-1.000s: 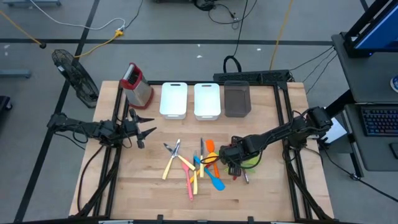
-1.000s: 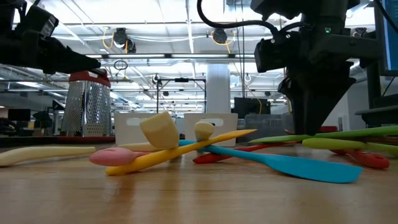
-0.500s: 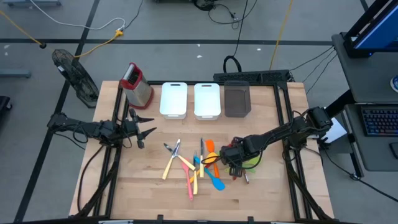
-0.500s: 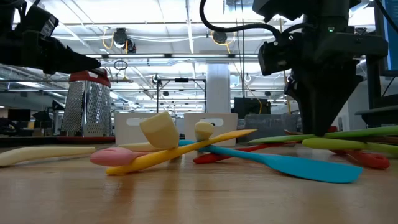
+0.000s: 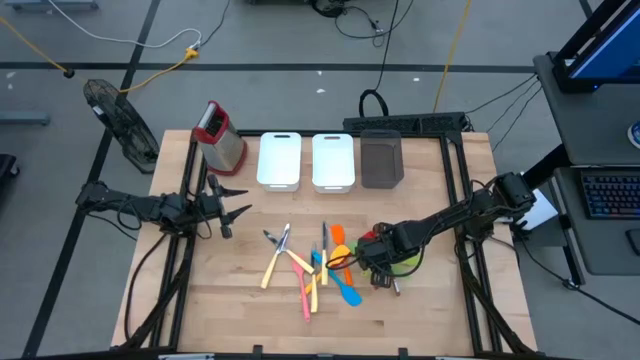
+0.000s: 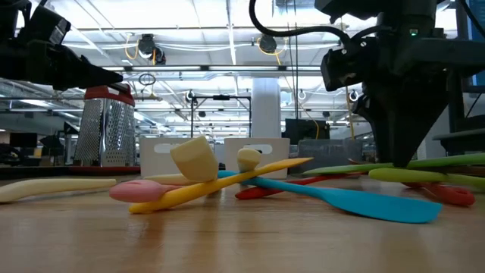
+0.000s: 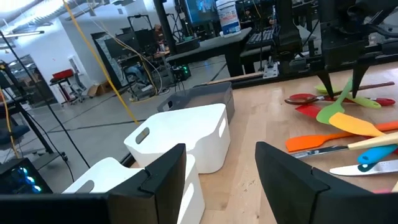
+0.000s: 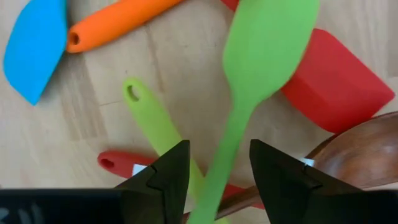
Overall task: Pick & Place Kitchen Items
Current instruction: Put the green spatula into the black bin
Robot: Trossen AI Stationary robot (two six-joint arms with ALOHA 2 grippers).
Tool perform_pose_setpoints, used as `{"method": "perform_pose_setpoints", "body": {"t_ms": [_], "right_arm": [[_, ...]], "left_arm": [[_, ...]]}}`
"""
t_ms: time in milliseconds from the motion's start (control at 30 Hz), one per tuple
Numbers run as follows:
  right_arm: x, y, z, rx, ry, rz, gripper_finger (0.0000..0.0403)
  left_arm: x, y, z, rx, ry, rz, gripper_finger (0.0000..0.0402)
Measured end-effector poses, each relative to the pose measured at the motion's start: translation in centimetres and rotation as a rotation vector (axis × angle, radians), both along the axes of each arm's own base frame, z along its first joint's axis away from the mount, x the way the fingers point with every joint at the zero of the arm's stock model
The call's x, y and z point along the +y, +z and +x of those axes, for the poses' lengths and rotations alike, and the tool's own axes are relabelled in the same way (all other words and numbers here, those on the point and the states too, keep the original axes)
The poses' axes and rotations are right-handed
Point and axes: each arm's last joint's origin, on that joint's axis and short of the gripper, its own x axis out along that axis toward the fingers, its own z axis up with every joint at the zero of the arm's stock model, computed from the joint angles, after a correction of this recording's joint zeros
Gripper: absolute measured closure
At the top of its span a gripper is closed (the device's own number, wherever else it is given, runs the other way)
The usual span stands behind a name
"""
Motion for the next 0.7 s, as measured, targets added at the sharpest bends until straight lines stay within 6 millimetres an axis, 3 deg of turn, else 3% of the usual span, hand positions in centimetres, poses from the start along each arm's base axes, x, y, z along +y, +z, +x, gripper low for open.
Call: {"method": "perform_pose_setpoints", "body": {"t_ms": [333, 700], "right_arm": [[0.0, -0.1, 0.0, -0.012, -0.015, -0.019, 0.0252], [-0.4, -1.7, -0.8, -0.006, -0.081, -0.030, 0.0259]], "left_arm": [[0.0, 0.0, 0.0, 0.000, 0.000, 0.000, 0.0201], [0.0, 0.0, 0.0, 0.000, 0.001, 0.000, 0.0201]]}}
